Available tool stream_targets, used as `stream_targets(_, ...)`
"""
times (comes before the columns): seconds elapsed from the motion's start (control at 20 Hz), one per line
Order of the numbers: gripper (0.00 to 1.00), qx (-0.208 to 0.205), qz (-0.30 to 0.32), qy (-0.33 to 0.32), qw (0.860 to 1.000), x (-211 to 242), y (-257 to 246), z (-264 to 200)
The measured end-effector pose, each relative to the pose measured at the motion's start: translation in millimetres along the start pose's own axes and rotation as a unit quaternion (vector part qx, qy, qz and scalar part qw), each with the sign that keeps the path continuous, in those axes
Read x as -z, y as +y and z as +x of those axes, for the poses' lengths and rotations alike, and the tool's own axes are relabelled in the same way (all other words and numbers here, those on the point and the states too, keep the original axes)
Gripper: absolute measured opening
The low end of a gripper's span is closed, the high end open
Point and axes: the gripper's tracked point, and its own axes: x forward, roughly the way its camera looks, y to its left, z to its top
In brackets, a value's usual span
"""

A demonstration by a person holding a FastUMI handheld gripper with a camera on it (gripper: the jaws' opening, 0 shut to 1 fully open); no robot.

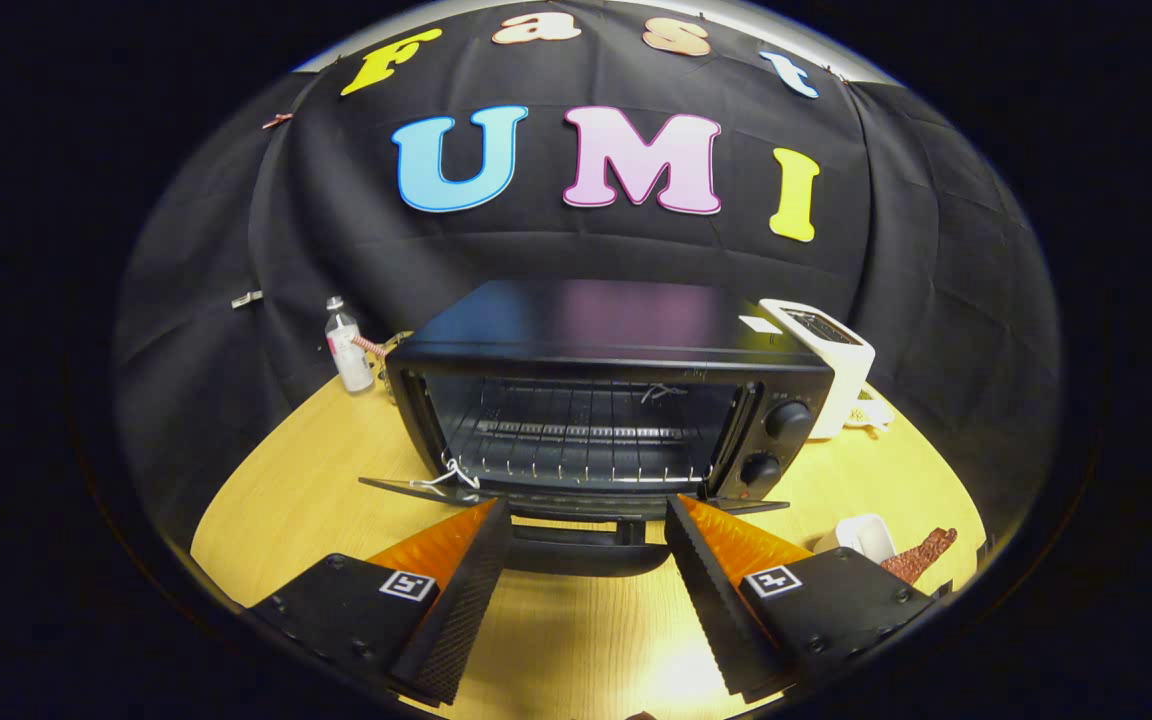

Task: Open the toaster oven, put the food inside, and close the toaster oven door.

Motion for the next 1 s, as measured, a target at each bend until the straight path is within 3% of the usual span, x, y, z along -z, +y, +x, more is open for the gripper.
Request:
stream_targets(0.25, 0.97, -0.026, -0.002, 0.089, 0.996, 70, 3, -8)
stream_targets(0.4, 0.97, -0.03, 0.015, 0.117, 0.993, 89, -2, -7)
stream_targets(0.7, 0.98, -0.063, -0.007, 0.094, 0.994, 75, 1, -41)
stream_targets(1.0, 0.97, -0.072, -0.037, 0.023, 0.996, 29, -30, -76)
